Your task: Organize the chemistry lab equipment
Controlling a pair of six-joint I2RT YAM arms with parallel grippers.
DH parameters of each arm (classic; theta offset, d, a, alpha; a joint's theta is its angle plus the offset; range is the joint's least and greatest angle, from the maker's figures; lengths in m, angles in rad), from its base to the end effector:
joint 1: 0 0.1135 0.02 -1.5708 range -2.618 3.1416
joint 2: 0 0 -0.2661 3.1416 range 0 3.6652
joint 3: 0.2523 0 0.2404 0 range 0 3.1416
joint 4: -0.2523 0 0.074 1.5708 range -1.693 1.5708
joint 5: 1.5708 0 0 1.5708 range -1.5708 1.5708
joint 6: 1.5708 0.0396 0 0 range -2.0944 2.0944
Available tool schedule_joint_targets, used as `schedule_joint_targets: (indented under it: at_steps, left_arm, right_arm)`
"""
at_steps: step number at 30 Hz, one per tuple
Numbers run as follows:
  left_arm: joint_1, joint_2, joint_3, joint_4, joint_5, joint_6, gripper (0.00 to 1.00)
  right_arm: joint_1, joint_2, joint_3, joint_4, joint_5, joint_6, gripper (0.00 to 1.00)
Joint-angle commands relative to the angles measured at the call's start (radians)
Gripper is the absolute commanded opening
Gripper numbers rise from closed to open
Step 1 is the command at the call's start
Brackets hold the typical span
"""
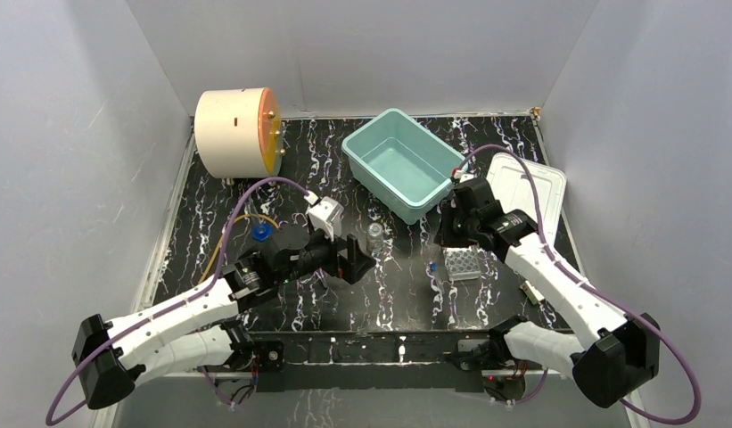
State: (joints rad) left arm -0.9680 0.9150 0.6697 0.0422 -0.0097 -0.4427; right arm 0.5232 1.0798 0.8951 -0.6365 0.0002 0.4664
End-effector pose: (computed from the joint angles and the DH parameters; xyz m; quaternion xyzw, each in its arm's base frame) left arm 0.1190 -0.1723 0.3032 0.1983 0.7493 -0.4067 0.4835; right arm 0.1835 0.1058 0.2813 -0.0264 0.9302 0.1738 0.3222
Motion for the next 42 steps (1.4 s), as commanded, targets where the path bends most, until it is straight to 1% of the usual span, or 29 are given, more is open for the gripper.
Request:
schedule_joint_targets:
  at_steps: [1, 7, 15, 22, 26, 30, 36, 39, 42]
  left_arm:
    - [0.003, -0.014, 0.004, -0.034, -0.038, -0.018, 0.98]
    - [0.003, -0.011, -0.006, -0.03, -0.058, -0.02, 0.98]
    - [0.003, -0.007, -0.014, -0.029, -0.076, -0.03, 0.98]
    - [0.003, -0.028, -0.015, -0.036, -0.079, -0.036, 0.98]
    - [0.003, -0.03, -0.018, -0.036, -0.08, -0.036, 0.98]
    - [0.003, -0.024, -0.017, -0.036, -0.078, -0.037, 0.98]
    - [0.003, -0.022, -0.012, -0.036, -0.081, -0.037, 0.98]
    - [0.003, -0.038, -0.012, -0.06, -0.081, -0.044, 0.98]
    - [0.003, -0.065, -0.011, -0.054, -0.073, -0.044, 0.98]
  right_arm:
    - [-0.004, -0.021, 0.08, -0.117, 0.261, -0.047, 0.17]
    - [-0.003, -0.055, 0.063, -0.121, 0.364, -0.04, 0.17]
    - [-0.004, -0.073, -0.037, 0.035, 0.391, -0.038, 0.17]
    - [-0.004, -0.086, -0.084, 0.114, 0.407, -0.037, 0.17]
    - [-0.003, -0.091, -0.115, 0.145, 0.443, -0.031, 0.17]
    - [-0.011, -0.084, -0.107, 0.158, 0.488, -0.04, 0.17]
    - [-0.022, -0.065, -0.122, 0.195, 0.416, -0.044, 0.17]
    - [-0.022, -0.105, -0.163, 0.244, 0.359, -0.061, 0.17]
    - [-0.025, -0.139, -0.184, 0.251, 0.356, -0.07, 0.17]
